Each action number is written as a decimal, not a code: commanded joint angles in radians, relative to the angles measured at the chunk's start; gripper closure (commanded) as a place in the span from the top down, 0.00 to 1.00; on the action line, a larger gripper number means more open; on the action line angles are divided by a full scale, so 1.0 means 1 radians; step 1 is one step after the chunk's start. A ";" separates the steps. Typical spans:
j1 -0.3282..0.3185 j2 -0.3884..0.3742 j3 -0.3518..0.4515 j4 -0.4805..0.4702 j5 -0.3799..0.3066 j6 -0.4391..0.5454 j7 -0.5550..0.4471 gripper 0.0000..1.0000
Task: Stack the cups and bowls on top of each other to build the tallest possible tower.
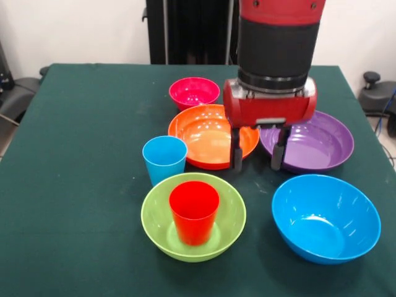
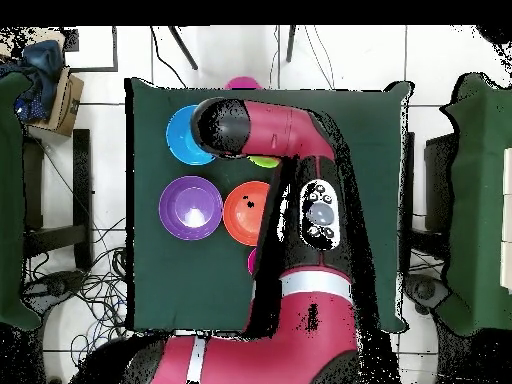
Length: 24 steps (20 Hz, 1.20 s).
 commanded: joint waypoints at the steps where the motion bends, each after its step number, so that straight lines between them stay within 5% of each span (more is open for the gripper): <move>1: 0.036 0.120 -0.018 -0.069 -0.080 -0.070 0.116 1.00; 14: 0.061 0.112 -0.037 -0.019 -0.050 -0.117 0.090 1.00; 24: 0.059 0.043 -0.017 0.018 -0.011 -0.003 0.072 1.00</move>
